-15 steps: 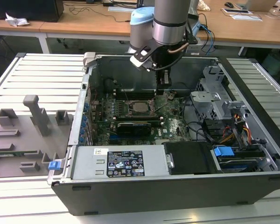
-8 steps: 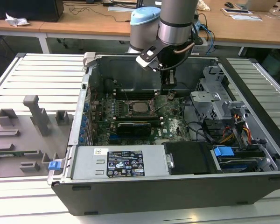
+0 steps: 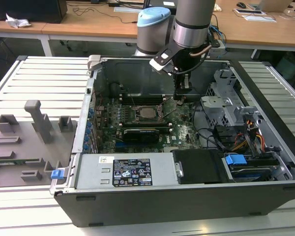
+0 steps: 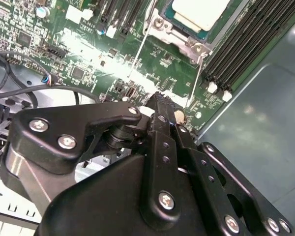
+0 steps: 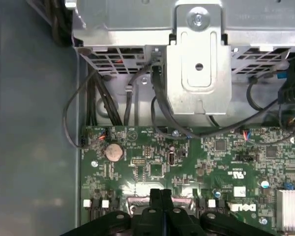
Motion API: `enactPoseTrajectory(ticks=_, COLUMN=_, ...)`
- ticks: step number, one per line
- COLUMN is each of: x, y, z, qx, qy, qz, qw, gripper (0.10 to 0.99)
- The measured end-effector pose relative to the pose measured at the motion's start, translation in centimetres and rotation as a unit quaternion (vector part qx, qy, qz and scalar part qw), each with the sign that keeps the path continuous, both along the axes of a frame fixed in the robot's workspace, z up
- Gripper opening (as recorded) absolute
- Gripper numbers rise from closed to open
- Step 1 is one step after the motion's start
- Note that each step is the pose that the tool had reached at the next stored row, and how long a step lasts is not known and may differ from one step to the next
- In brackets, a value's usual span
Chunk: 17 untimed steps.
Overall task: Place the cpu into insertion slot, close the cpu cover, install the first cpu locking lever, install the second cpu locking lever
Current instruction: 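Close the cpu cover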
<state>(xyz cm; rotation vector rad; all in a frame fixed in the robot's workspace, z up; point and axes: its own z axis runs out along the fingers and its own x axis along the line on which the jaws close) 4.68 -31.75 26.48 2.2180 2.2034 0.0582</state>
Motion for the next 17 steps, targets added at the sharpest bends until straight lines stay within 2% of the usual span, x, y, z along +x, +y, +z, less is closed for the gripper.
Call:
enactPoseTrajectory(ticks=6, x=1.23, y=0.0, z=-0.04, qx=-0.0001, qy=0.0027, qz=0.0, qw=1.0, gripper=0.106)
enactPoseTrajectory(ticks=14, x=1.62, y=0.01, z=-1.42, qx=0.0, qy=0.0064, qz=0.0, qw=1.0, gripper=0.106)
enactPoseTrajectory(ticks=15, x=1.62, y=0.0, z=-1.44, qx=0.0, qy=0.0089, qz=0.0, qw=1.0, gripper=0.106)
enactPoseTrajectory(ticks=17, x=1.62, y=0.0, z=-1.45, qx=0.0, qy=0.0185, qz=0.0, qw=0.9998, gripper=0.106)
